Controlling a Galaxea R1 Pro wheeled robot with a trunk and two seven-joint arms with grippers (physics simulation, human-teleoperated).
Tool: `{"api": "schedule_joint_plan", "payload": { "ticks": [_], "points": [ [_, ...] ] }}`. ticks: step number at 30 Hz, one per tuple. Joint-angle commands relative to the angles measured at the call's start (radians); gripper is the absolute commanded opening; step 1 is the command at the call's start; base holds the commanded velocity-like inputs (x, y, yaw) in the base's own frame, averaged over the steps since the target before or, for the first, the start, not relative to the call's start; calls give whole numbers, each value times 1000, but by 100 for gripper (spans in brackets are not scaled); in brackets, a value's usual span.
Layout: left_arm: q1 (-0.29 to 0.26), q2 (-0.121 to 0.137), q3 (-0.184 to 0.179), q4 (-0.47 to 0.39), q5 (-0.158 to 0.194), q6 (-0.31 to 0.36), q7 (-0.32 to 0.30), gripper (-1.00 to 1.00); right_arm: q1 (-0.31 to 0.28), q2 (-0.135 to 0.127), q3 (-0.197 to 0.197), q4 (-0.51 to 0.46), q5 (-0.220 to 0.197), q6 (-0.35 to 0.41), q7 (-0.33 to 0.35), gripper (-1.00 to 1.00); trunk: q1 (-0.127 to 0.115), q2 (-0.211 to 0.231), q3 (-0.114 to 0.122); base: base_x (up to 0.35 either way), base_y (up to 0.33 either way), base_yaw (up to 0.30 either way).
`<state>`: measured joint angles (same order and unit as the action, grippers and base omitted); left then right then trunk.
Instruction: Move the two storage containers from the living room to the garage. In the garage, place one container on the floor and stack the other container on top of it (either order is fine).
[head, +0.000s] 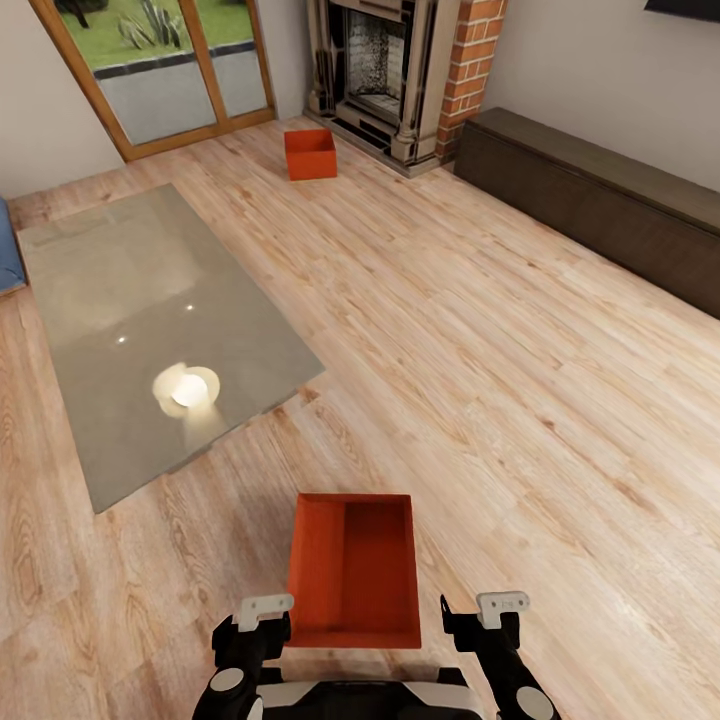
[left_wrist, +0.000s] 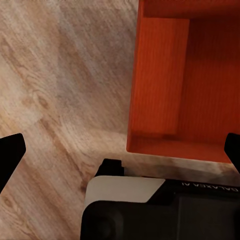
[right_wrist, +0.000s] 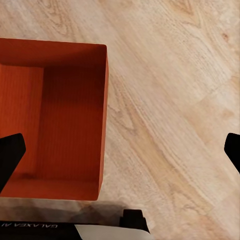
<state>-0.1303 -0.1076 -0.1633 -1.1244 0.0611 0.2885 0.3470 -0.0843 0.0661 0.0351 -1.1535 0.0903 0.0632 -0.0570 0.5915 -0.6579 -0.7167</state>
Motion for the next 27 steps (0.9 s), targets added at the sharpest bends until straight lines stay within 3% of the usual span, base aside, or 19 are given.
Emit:
{"api": "schedule_joint_plan", "payload": {
  "ticks": [1, 27],
  "points": [
    [0, 0, -2, -2, 6, 5, 7, 100, 0, 0, 2, -2, 9, 6, -6, 100, 4, -8, -4, 0, 0, 0],
    [-1, 0, -2, -1, 8, -3, 8, 100, 0, 0, 2, -2, 9, 6, -6, 100, 104, -190, -86, 0, 0, 0]
  ]
}}
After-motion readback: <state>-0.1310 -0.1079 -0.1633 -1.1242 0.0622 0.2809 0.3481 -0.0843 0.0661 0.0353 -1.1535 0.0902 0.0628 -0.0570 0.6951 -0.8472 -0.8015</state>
